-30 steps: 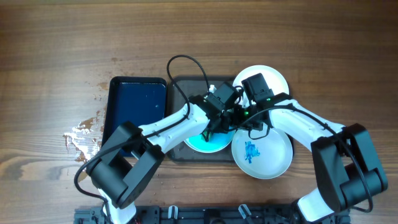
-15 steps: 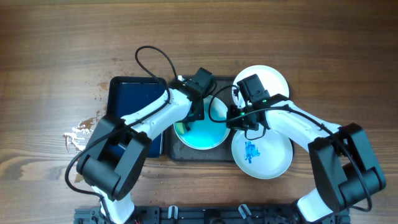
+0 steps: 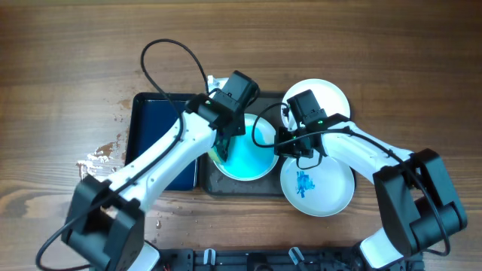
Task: Clean dirty plates on tray and stack at the side
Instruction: 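Scrub the left plate with the sponge in circles, left gripper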
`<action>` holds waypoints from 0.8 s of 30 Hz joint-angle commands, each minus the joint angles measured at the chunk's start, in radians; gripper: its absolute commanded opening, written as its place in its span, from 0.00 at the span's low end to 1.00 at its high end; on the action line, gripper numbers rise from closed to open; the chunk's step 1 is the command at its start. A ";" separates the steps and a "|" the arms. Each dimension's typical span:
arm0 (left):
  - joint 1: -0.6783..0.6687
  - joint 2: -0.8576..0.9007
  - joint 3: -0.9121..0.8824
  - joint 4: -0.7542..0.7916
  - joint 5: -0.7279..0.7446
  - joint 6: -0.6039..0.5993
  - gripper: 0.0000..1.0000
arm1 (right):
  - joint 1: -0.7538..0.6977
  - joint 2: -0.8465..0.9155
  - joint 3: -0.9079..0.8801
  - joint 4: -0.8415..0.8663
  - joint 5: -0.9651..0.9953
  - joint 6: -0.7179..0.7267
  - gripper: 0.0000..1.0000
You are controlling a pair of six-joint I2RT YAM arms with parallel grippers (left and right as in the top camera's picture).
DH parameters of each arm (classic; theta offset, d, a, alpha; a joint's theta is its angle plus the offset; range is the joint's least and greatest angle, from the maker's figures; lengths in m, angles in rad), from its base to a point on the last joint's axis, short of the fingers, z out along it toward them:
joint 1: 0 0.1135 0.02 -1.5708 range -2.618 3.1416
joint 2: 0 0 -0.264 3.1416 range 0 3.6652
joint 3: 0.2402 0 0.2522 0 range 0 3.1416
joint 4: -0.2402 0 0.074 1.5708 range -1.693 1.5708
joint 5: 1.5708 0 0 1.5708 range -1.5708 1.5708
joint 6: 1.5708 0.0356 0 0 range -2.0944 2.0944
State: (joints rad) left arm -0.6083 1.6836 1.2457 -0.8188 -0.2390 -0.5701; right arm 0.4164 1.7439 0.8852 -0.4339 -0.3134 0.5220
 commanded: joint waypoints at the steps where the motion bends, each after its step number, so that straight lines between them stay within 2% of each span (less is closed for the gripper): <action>1: 0.014 -0.036 0.019 -0.029 -0.011 0.055 0.04 | -0.006 0.035 -0.024 -0.021 0.069 0.001 0.04; 3: 0.014 -0.017 0.018 -0.035 0.010 0.102 0.11 | -0.006 0.035 -0.024 -0.023 0.069 0.001 0.04; 4: 0.014 -0.003 0.018 -0.033 0.026 0.123 0.22 | -0.006 0.035 -0.024 -0.024 0.069 0.001 0.04; 6: 0.014 0.022 0.017 -0.019 0.061 0.171 0.33 | -0.006 0.035 -0.024 -0.023 0.061 0.002 0.04; 10: 0.006 0.103 0.017 0.016 0.135 0.208 0.33 | -0.006 0.035 -0.024 -0.023 0.058 0.002 0.04; 13: 0.005 0.154 0.017 0.003 0.134 0.200 0.32 | -0.006 0.035 -0.024 -0.024 0.058 0.001 0.04; 19: 0.015 0.185 0.016 -0.005 0.124 0.197 0.37 | -0.006 0.035 -0.024 -0.024 0.058 0.001 0.04; 21: 0.032 0.211 0.015 -0.010 0.123 0.197 0.32 | -0.006 0.035 -0.024 -0.024 0.058 0.001 0.04; 22: 0.036 0.220 0.015 -0.013 0.123 0.197 0.25 | -0.006 0.035 -0.024 -0.023 0.058 0.001 0.04; 23: 0.041 0.239 0.015 -0.013 0.123 0.196 0.10 | -0.006 0.035 -0.024 -0.023 0.058 0.001 0.04; 24: 0.041 0.241 0.015 -0.012 0.123 0.196 0.04 | -0.006 0.035 -0.024 -0.023 0.058 0.000 0.05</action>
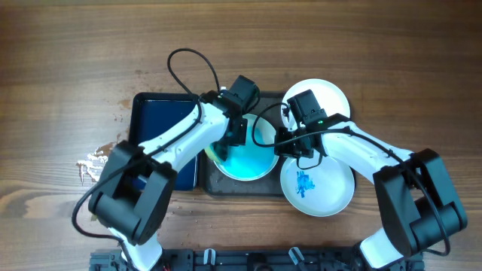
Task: Clean dirty plates on tray and stack at the side
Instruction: 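Scrub the left plate with the sponge in circles, left gripper, then return the sponge with the left gripper to the blue tray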
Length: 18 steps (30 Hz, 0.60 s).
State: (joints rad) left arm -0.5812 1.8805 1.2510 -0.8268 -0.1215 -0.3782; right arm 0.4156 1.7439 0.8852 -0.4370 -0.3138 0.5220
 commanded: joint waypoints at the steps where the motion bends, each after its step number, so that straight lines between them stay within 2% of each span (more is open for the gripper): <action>1: 0.014 0.046 0.010 -0.001 0.005 0.005 0.04 | -0.005 0.035 -0.024 -0.020 0.059 0.001 0.04; 6: 0.014 0.032 0.016 0.015 0.005 0.004 0.04 | -0.005 0.035 -0.024 -0.020 0.059 0.001 0.04; 10: 0.002 -0.046 0.055 0.014 -0.004 0.005 0.04 | -0.005 0.035 -0.024 -0.018 0.059 0.001 0.04; 18: -0.005 -0.224 0.091 -0.047 -0.261 0.005 0.04 | -0.005 0.035 -0.024 -0.010 0.059 0.001 0.04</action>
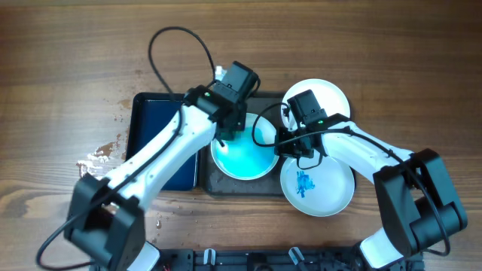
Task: Clean dirty plates on tray and stack at the side
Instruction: 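Return the sponge with the left gripper to the blue tray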
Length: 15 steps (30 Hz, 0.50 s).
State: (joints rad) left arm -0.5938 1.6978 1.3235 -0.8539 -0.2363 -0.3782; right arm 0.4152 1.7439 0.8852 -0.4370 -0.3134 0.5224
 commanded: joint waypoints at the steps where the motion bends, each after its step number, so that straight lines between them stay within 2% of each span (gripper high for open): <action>1: 0.022 -0.043 0.018 -0.035 -0.167 0.005 0.04 | -0.005 0.035 -0.024 -0.010 0.058 0.000 0.04; 4: 0.099 -0.043 0.018 -0.068 -0.130 0.005 0.04 | -0.005 0.035 -0.024 -0.010 0.058 0.000 0.04; 6: 0.127 -0.042 0.018 -0.073 -0.026 0.035 0.04 | -0.005 0.035 -0.024 -0.009 0.058 0.001 0.04; 7: 0.131 -0.042 0.018 -0.068 0.019 0.035 0.09 | -0.005 0.035 -0.024 -0.009 0.058 0.001 0.04; 9: 0.131 -0.027 0.018 -0.032 0.116 0.068 0.27 | -0.005 0.035 -0.024 -0.010 0.058 0.001 0.04; 10: 0.131 -0.014 0.018 -0.009 0.173 0.089 0.33 | -0.005 0.035 -0.024 -0.011 0.058 0.001 0.04; 12: 0.131 0.019 0.018 0.045 0.249 0.114 0.39 | -0.005 0.035 -0.024 -0.018 0.052 0.001 0.05; 15: 0.132 0.092 0.018 0.093 0.294 0.114 0.38 | -0.005 0.035 -0.024 -0.025 0.051 0.001 0.04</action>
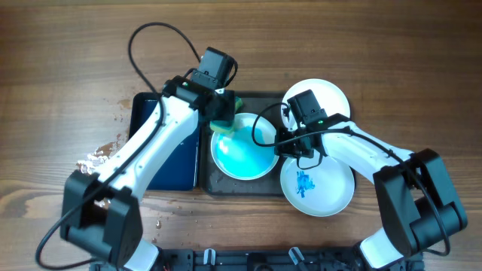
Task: Clean dirty plates on tray and stack at the side
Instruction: 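Return the sponge with the left gripper to the blue tray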
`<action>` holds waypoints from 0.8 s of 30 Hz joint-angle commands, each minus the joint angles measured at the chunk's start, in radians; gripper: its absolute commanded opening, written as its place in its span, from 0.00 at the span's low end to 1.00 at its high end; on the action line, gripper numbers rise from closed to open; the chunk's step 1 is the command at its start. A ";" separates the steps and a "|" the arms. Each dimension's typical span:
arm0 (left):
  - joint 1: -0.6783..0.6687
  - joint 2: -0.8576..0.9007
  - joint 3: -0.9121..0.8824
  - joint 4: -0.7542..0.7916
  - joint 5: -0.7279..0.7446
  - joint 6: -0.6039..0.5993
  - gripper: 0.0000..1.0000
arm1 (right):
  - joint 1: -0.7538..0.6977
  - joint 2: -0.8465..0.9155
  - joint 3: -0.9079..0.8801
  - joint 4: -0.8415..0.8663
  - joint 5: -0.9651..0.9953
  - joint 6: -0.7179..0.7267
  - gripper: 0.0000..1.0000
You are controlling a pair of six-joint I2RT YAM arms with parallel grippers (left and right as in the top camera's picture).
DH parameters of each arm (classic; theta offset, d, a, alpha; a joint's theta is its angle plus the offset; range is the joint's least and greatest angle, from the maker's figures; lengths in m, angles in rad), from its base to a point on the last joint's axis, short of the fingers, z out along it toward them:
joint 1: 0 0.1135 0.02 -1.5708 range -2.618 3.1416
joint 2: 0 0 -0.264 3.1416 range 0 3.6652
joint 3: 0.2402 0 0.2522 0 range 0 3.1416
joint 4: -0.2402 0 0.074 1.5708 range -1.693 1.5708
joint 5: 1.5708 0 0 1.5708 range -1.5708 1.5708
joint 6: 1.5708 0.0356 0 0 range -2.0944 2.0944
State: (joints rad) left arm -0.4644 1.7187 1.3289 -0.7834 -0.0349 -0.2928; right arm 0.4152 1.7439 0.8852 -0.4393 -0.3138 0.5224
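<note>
A light blue plate (242,150) lies on the black tray (226,187) at the middle of the overhead view. My left gripper (223,120) sits at the plate's far left rim, shut on a green and yellow sponge (225,125). At the plate's right rim my right gripper (287,146) appears shut on the edge, its fingers mostly hidden under the wrist. Right of the tray lie two white plates. The near one (320,188) carries a blue smear and the far one (330,95) is partly covered by the right arm.
A dark blue tray (154,143) lies left of the black one, under my left arm. Crumpled foil and crumbs (96,158) are scattered on the wood at its left. Cables loop over the table behind both arms.
My left gripper with the sponge has moved from over the blue plate's far left part back to its rim, and the arm has swung left. The right arm has not moved.
The left gripper held the sponge on the blue plate's left side, then near its upper middle, then at its far left part, and is now at the rim. All the while the right gripper stayed at the plate's right edge.
</note>
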 commanded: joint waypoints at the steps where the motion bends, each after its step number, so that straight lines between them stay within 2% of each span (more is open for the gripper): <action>1: 0.003 0.092 0.013 0.033 0.100 0.029 0.39 | -0.005 0.035 -0.024 -0.022 0.051 0.001 0.04; 4: 0.003 0.148 0.013 0.066 0.120 0.047 0.42 | -0.005 0.035 -0.024 -0.026 0.051 0.001 0.04; 9: 0.038 0.188 0.013 0.095 0.121 0.047 0.55 | -0.005 0.035 -0.024 -0.030 0.051 0.001 0.04; 14: 0.050 0.239 0.013 0.088 0.122 0.047 0.54 | -0.005 0.035 -0.024 -0.031 0.051 0.001 0.04; 15: 0.050 0.249 0.013 0.088 0.135 0.047 0.50 | -0.005 0.035 -0.024 -0.032 0.051 0.001 0.05; 16: 0.050 0.251 0.013 0.088 0.140 0.047 0.41 | -0.005 0.035 -0.024 -0.032 0.051 0.001 0.04; 17: 0.050 0.252 0.013 0.089 0.140 0.047 0.29 | -0.005 0.035 -0.024 -0.032 0.051 0.001 0.04; 18: 0.050 0.252 0.013 0.089 0.139 0.047 0.10 | -0.005 0.035 -0.024 -0.032 0.051 0.001 0.04; 19: 0.050 0.252 0.013 0.088 0.139 0.047 0.04 | -0.005 0.035 -0.024 -0.031 0.051 0.001 0.04; 24: 0.050 0.245 0.013 0.096 0.117 0.023 0.04 | -0.005 0.035 -0.024 -0.030 0.051 0.001 0.04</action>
State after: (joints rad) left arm -0.4103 1.9469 1.3293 -0.6933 0.0731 -0.2489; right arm 0.4152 1.7439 0.8856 -0.4477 -0.3138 0.5224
